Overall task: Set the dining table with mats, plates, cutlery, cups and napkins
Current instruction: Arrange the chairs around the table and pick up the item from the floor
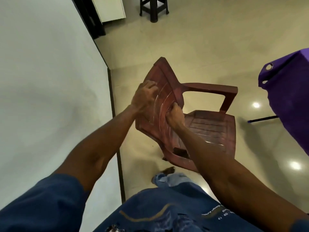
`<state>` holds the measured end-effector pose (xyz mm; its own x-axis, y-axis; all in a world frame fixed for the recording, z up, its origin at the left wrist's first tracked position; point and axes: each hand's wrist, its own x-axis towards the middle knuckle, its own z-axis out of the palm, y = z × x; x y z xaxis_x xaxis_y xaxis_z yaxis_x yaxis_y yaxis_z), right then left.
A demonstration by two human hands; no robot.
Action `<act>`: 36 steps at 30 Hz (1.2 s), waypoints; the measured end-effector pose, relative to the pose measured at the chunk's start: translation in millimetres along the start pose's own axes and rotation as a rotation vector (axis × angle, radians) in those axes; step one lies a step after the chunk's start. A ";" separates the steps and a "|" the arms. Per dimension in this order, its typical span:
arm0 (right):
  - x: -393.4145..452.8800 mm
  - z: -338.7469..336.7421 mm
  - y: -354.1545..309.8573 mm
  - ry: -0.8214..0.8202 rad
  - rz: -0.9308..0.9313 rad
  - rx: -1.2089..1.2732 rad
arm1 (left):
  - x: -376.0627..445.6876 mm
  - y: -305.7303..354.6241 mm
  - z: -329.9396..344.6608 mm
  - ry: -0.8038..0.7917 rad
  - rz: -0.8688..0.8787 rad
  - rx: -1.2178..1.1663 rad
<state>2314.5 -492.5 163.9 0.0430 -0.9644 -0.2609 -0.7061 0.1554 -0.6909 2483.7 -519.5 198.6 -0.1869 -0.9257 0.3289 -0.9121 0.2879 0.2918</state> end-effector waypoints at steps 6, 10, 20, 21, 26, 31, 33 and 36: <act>32.9 1.1 -20.5 0.047 0.058 0.040 | 20.1 -83.3 -10.5 -0.145 0.295 0.300; 57.6 7.1 -33.0 0.065 0.091 0.108 | 42.1 -102.0 -12.3 -0.400 0.491 0.414; 74.9 5.3 -47.1 0.218 0.241 0.175 | 91.1 -106.1 4.9 -0.617 1.030 0.399; 78.0 6.6 -45.6 0.247 0.284 0.166 | 98.6 -105.2 9.6 -0.618 1.123 0.361; 90.3 20.5 -44.2 0.386 0.454 0.138 | 117.3 -114.9 29.2 -0.622 1.362 0.236; 95.6 43.8 -60.2 0.471 0.633 0.162 | 118.6 -125.9 41.7 -0.559 1.409 0.051; 87.2 52.7 -77.3 0.456 0.693 0.147 | 119.2 -126.8 40.8 -0.557 1.412 0.023; 66.5 63.8 -104.4 0.374 0.787 0.157 | 123.1 -125.9 34.7 -0.590 1.429 0.017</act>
<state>2436.2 -559.2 175.7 -0.6678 -0.5679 -0.4812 -0.3269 0.8046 -0.4958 2562.9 -678.2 171.3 -0.9865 0.1457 -0.0750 0.1428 0.9888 0.0424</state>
